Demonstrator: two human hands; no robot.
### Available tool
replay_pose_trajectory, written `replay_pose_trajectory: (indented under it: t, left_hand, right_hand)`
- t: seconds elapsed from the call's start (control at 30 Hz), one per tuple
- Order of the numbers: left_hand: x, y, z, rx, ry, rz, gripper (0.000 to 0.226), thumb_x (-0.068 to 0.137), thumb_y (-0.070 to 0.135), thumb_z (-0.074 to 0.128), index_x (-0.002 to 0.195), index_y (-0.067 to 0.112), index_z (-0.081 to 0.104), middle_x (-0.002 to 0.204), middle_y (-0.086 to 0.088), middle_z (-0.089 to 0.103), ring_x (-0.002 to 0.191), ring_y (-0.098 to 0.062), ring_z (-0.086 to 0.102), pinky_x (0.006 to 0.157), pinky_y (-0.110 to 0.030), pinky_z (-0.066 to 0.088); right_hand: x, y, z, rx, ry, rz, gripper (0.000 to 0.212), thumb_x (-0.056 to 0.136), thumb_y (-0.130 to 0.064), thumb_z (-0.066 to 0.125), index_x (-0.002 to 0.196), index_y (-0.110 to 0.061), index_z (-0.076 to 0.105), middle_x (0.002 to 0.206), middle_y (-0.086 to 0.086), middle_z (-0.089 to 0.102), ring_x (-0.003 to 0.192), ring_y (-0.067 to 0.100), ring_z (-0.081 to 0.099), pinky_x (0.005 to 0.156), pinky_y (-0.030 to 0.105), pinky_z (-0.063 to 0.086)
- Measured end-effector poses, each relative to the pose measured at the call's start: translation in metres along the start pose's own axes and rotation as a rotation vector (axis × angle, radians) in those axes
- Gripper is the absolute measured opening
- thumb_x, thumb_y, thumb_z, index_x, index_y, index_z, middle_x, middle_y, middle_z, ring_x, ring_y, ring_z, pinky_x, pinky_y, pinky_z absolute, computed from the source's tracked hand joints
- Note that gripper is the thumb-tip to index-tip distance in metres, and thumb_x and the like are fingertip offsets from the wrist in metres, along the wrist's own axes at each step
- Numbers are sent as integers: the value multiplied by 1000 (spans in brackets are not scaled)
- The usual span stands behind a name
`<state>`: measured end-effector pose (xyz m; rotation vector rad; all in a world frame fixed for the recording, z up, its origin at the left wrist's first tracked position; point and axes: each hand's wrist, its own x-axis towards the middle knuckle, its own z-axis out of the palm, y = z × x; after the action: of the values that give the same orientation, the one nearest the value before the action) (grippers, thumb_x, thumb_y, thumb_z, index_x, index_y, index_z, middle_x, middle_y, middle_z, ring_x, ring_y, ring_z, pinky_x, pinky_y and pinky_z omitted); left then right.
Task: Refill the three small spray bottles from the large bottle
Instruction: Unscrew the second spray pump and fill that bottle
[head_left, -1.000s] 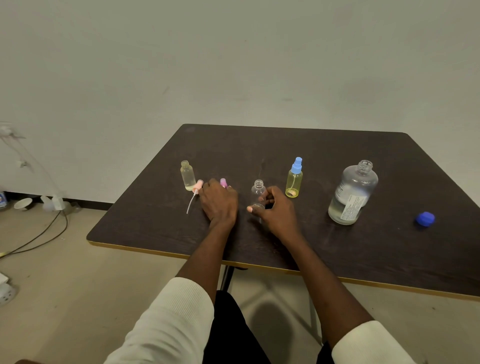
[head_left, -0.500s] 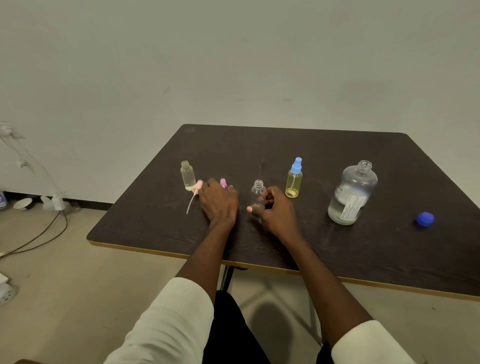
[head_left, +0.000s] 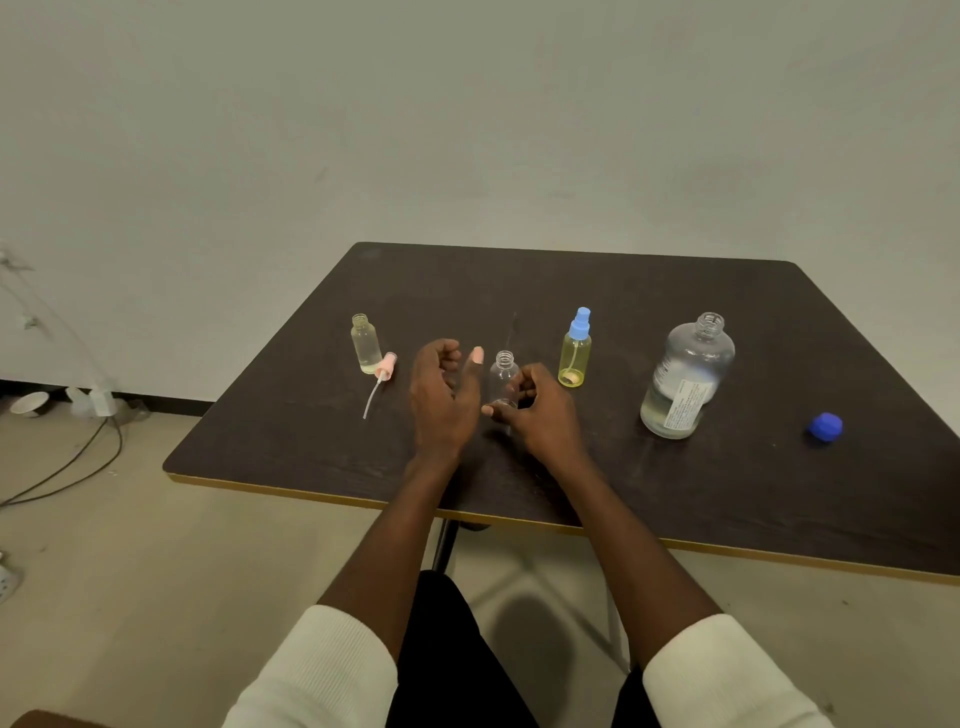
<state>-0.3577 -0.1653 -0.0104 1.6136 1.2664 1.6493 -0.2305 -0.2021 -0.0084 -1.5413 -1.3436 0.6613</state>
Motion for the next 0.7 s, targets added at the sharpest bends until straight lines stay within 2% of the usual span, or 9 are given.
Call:
replay_pose_trajectory:
  t: [0.07, 0.13, 0.27, 0.33, 0.43, 0.53, 0.6, 0.7]
  left_hand:
    - [-5, 1, -1, -7, -114, -13, 46, 88, 46, 71, 122, 19, 57, 112, 3, 62, 102, -9, 60, 84, -20, 51]
    - [-7, 3, -1, 31, -205, -23, 57, 84, 46, 76, 129, 18, 56, 122, 4, 61, 108, -7, 59, 86, -16, 49]
    - [-6, 2, -1, 92, -316, -61, 71, 80, 44, 81, 138, 14, 52, 130, 3, 59, 114, -9, 57, 92, -20, 49]
    - [-7, 4, 0, 137, -374, -45, 68, 81, 43, 80, 136, 15, 53, 125, 6, 59, 110, -8, 57, 89, -17, 47]
    - [-9, 11, -1, 185, -426, -5, 51, 84, 34, 79, 128, 21, 56, 109, 16, 57, 94, 2, 57, 79, -10, 47]
    - [-9, 11, 1, 182, -443, 11, 36, 85, 31, 79, 115, 25, 61, 103, 14, 64, 93, 1, 62, 85, -20, 53]
    - [-12, 12, 5, 160, -433, -12, 39, 83, 32, 79, 117, 18, 64, 104, 8, 69, 95, -5, 65, 86, -26, 55]
    - [-23, 21, 18, 112, -412, -64, 45, 82, 30, 81, 120, 17, 61, 110, 10, 67, 98, -6, 64, 83, -17, 51]
  right_hand:
    - [0, -1, 0, -6, 11, -2, 32, 72, -21, 82, 91, -17, 56, 86, -5, 65, 79, 10, 63, 66, 26, 53]
    - [-1, -2, 0, -18, 12, 0, 31, 74, -16, 79, 96, -15, 57, 86, -7, 66, 79, 7, 63, 68, 28, 54]
    - [-4, -4, -3, -30, 11, -24, 31, 73, -8, 76, 96, -11, 54, 86, -2, 65, 78, 14, 63, 62, 25, 51]
    - [-9, -3, -6, -32, 2, -10, 33, 73, -6, 76, 96, -13, 54, 87, -2, 64, 78, 12, 62, 59, 20, 48]
    - [-16, 3, -12, -18, 21, 22, 35, 73, -7, 78, 97, -17, 55, 92, -3, 64, 85, 10, 62, 67, 21, 52]
    - [-25, 7, -21, -53, 152, -20, 30, 75, -10, 78, 95, -17, 57, 96, -2, 62, 89, 11, 59, 72, 20, 49]
    - [-32, 6, -28, -128, 271, -81, 25, 79, -9, 74, 96, -15, 57, 98, -1, 59, 88, 10, 55, 73, 22, 47]
    - [-42, 3, -41, -228, 497, -220, 22, 80, -10, 69, 96, -12, 55, 100, 1, 53, 91, 13, 50, 80, 32, 48]
